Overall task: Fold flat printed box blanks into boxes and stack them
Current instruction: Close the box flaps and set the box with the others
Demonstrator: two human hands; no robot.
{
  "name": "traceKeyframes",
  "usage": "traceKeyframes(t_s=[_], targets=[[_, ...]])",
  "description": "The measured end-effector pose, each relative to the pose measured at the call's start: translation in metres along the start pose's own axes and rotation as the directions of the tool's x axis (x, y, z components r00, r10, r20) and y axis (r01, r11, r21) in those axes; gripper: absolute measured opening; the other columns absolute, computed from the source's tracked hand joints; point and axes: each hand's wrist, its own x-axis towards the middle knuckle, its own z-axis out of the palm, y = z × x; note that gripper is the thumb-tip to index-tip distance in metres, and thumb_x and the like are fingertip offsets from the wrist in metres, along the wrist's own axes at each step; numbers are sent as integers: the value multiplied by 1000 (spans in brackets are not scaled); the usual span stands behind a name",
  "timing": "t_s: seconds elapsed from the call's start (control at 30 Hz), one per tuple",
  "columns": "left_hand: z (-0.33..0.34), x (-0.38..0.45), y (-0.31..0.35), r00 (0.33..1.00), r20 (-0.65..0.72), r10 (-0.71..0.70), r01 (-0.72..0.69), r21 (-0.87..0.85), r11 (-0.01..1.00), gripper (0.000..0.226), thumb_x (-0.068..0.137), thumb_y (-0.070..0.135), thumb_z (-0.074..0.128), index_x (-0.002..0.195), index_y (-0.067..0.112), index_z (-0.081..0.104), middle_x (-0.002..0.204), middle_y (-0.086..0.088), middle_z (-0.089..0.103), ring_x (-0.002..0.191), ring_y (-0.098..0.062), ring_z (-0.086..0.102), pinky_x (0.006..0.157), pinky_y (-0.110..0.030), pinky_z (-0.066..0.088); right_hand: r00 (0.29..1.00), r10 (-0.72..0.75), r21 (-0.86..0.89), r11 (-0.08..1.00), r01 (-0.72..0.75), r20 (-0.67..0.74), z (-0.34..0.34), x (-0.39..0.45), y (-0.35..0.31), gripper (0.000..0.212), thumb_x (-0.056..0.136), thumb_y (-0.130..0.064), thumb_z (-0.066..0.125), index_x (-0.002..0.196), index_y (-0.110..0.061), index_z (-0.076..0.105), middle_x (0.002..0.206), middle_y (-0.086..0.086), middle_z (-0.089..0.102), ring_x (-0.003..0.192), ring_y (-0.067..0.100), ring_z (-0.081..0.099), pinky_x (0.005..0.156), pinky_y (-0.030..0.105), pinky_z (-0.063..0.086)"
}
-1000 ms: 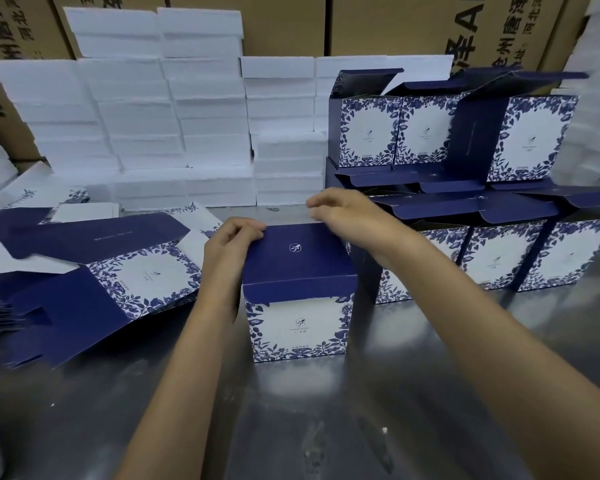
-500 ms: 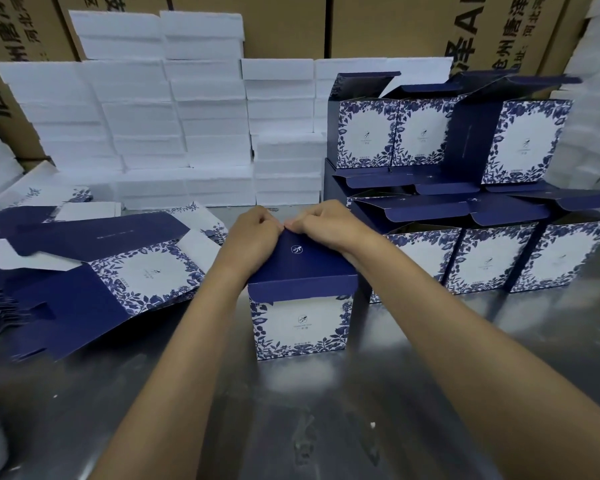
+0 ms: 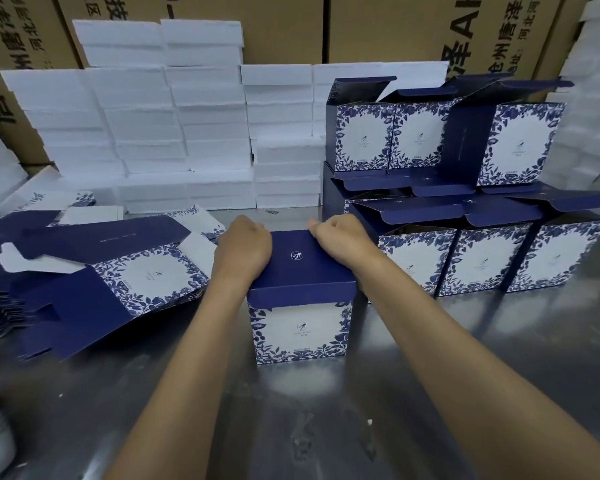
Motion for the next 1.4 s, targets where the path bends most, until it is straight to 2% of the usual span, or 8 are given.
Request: traceKeyframes(t_s=[0.1, 0.2, 0.4, 0.53, 0.63, 0.73, 1.2, 1.4], targets=[[0, 0, 1, 1000, 5, 4, -4, 0, 1000, 19, 103, 17, 35, 94, 10, 50, 93, -8, 55, 87, -27, 47, 76, -34, 36, 996, -84, -74, 994, 80, -44, -1, -3, -2, 39, 98, -19, 54, 61, -16, 42, 67, 11, 55, 66, 32, 51, 56, 34, 38], [0, -1, -1, 1000, -2, 4, -4, -1, 1000, 18, 101, 19, 38, 95, 12, 53, 92, -5, 56, 86, -25, 48, 75, -34, 37, 944, -306, -171, 943, 284, -121, -4, -11, -1, 15, 95, -16, 59, 82, -13, 67, 104, 8, 68, 105, 27, 62, 85, 32, 47], [-1, 0, 10, 939, -199, 280, -241, 199, 950, 18, 94, 14, 50, 98, 8, 67, 103, -11, 64, 106, -30, 54, 83, -38, 45, 808, -589, -219, 786, 579, 22, -15, -54, 21, 7, 88, -29, 76, 85, -23, 74, 96, -11, 67, 103, 10, 50, 94, 27, 40], [-6, -22, -4, 916, -26, 400, -401, -62, 914, 11, 92, 23, 67, 82, 19, 64, 95, 5, 65, 97, -10, 58, 77, -17, 42, 806, -583, -152, 791, 592, 104, -24, -70, 44, 27, 87, -30, 79, 112, -30, 71, 122, -17, 59, 126, 10, 42, 107, 16, 28], [-12, -48, -29, 889, 172, 423, -328, -405, 853, 10, 83, 27, 77, 84, 26, 67, 125, 15, 60, 116, 16, 49, 80, 2, 36, 815, -578, 2, 816, 578, 44, -19, -73, 53, 30, 86, -16, 80, 109, -33, 69, 130, -13, 56, 133, 11, 39, 106, 8, 23], [-8, -60, -45, 864, 162, 477, -321, -552, 769, 24, 72, 26, 77, 95, 23, 72, 142, 15, 51, 131, 9, 44, 90, -6, 41, 827, -563, 71, 824, 561, 1, -12, -72, 56, 29, 85, -14, 80, 103, -34, 70, 132, -13, 56, 134, 9, 40, 108, 12, 25], [-5, -69, -43, 898, 69, 436, -322, -574, 753, 24, 76, 21, 72, 99, 16, 77, 142, 11, 56, 130, 7, 48, 100, -22, 47, 832, -551, 234, 801, 551, -72, -20, -68, 57, 24, 80, 0, 80, 97, -18, 77, 107, -5, 74, 126, 12, 54, 113, 29, 37], [-7, -76, -45, 919, 67, 389, -266, -622, 737, 25, 83, 4, 71, 107, 11, 76, 155, 9, 37, 131, 20, 36, 91, -4, 43, 891, -454, 325, 840, 435, -19, -31, -72, 61, 27, 83, -3, 79, 94, -28, 80, 138, -13, 61, 115, -7, 58, 104, 25, 43]])
